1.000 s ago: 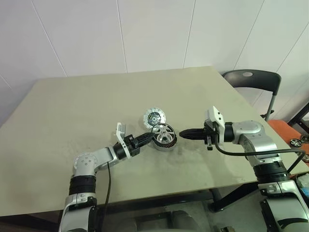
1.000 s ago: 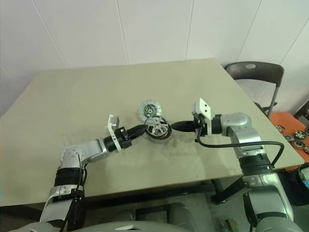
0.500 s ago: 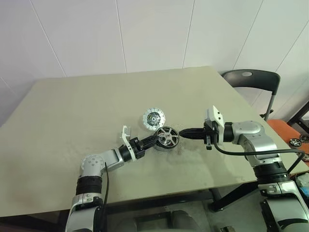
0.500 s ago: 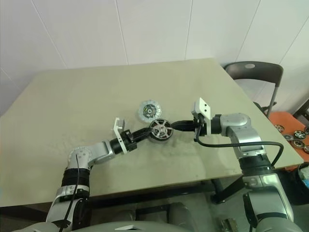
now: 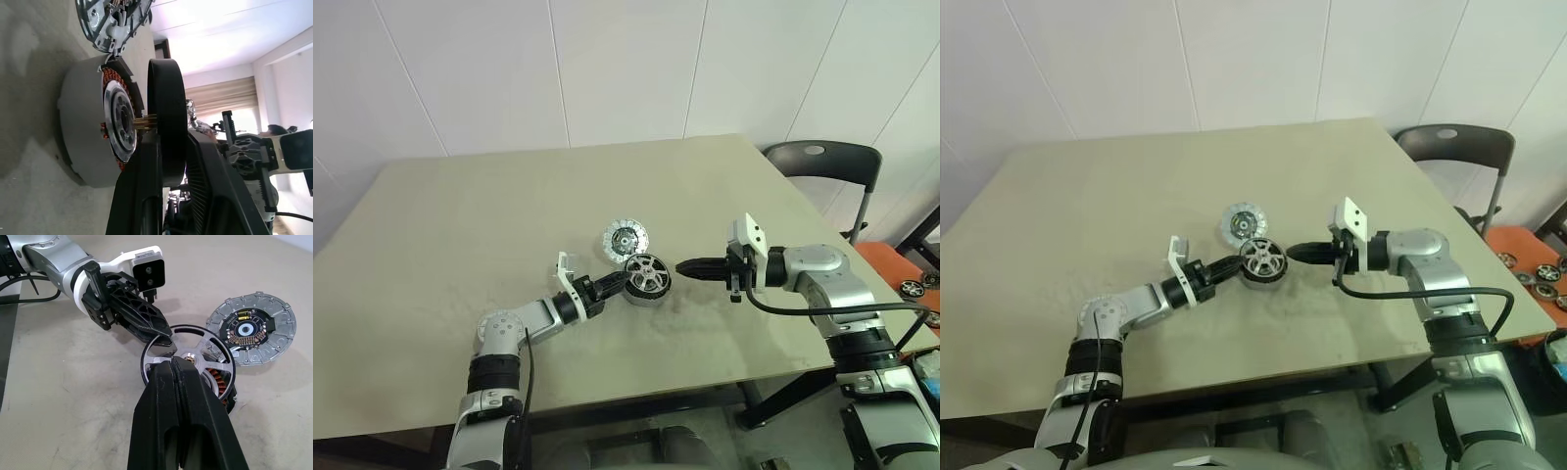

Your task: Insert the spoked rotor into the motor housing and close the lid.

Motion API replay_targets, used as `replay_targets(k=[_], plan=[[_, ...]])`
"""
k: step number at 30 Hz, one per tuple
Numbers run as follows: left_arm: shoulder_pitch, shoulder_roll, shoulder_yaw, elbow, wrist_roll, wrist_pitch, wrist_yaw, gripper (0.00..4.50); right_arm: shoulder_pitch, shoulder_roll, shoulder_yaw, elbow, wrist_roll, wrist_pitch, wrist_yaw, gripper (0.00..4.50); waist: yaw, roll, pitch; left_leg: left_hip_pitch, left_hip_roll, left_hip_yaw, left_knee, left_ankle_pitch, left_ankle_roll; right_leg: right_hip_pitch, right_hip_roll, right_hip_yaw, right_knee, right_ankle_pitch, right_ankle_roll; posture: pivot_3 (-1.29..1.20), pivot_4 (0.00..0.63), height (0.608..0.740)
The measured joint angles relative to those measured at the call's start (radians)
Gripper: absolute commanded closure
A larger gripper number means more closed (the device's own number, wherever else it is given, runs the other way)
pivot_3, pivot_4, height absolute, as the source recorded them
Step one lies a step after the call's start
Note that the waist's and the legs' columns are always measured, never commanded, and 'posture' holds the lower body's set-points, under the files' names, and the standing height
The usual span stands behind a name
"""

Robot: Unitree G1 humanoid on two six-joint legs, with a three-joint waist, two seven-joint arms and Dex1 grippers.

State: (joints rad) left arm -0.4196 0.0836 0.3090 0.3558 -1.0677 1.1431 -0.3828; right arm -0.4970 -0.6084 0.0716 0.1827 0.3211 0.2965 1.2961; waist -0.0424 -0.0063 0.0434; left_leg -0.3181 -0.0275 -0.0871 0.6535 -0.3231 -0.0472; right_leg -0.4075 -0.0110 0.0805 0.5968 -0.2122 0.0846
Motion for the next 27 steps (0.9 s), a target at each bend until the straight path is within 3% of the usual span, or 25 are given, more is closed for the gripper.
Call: replay_targets(k=[23,27], plan=[[-0.028,-0.011,0.000,0.056,0.059,-0.022,-0.028,4.10,0.006,0.003,0.008,0.001,-0.004,-0.019,-0.027,4.50,0.000,0.000,0.000,0.000,0.000,0.000,0.000,0.000,0.000,0.001,0.000,0.000,0.000,0.000,0.000,0.00,0.000,0.740],[-0.028,-0.011,-0.002,0.056,0.077,-0.024,-0.031,2.78,0.006,0.006,0.017,0.023,-0.006,-0.023,-0.033,4.50,0.000,0.000,0.000,0.001,0.000,0.000,0.000,0.000,0.000,0.001,0.000,0.000,0.000,0.000,0.000,0.00,0.000,0.740]])
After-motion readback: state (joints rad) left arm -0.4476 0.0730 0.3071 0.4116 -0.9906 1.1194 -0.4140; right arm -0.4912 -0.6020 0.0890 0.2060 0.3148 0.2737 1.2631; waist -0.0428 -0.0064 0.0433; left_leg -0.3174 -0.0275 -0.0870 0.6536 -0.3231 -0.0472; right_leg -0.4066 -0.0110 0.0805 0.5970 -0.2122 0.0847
